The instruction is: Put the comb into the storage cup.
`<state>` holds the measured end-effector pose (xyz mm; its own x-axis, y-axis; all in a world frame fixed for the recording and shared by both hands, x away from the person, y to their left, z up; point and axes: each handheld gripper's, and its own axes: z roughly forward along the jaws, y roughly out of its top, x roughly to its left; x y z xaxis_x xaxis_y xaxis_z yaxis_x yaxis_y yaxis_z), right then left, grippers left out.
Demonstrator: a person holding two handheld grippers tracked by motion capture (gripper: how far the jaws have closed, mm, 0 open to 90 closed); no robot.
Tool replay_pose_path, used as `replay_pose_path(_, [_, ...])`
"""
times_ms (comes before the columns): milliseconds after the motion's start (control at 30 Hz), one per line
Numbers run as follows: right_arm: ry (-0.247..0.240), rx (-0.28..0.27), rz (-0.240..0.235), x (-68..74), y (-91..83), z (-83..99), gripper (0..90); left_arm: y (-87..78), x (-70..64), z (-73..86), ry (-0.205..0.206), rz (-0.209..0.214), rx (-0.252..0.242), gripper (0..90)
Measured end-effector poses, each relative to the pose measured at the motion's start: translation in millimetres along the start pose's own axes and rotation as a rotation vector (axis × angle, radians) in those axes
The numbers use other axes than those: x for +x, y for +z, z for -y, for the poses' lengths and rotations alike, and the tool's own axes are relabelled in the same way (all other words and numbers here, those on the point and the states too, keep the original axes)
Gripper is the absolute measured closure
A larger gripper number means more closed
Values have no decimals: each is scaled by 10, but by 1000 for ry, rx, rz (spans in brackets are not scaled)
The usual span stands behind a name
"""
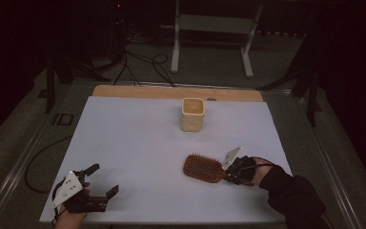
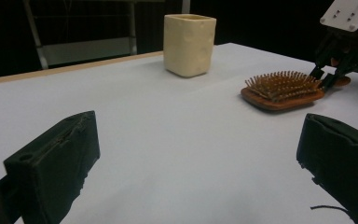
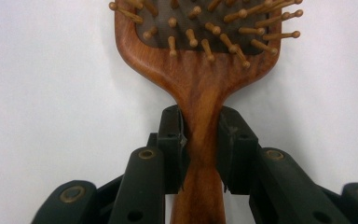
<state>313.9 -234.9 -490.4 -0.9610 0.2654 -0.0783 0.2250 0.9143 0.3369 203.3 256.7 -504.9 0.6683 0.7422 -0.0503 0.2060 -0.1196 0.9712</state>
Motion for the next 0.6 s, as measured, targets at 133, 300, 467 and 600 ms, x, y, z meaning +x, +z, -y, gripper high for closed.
replay_pose_path(133, [-5, -33, 7, 31, 21, -19, 729, 0, -2, 0, 3, -1, 4, 1])
replay_pose_path(300, [3, -95, 28, 65, -1, -53, 729, -2, -1, 2, 2, -3, 6, 1])
replay_pose_path(467, [24, -158, 46, 77, -62, -69, 729, 0, 0, 3, 3, -2, 7, 1])
replay_pose_path(600, [63, -237, 71, 96, -113, -76, 729, -2, 0, 3, 1, -2, 5, 1])
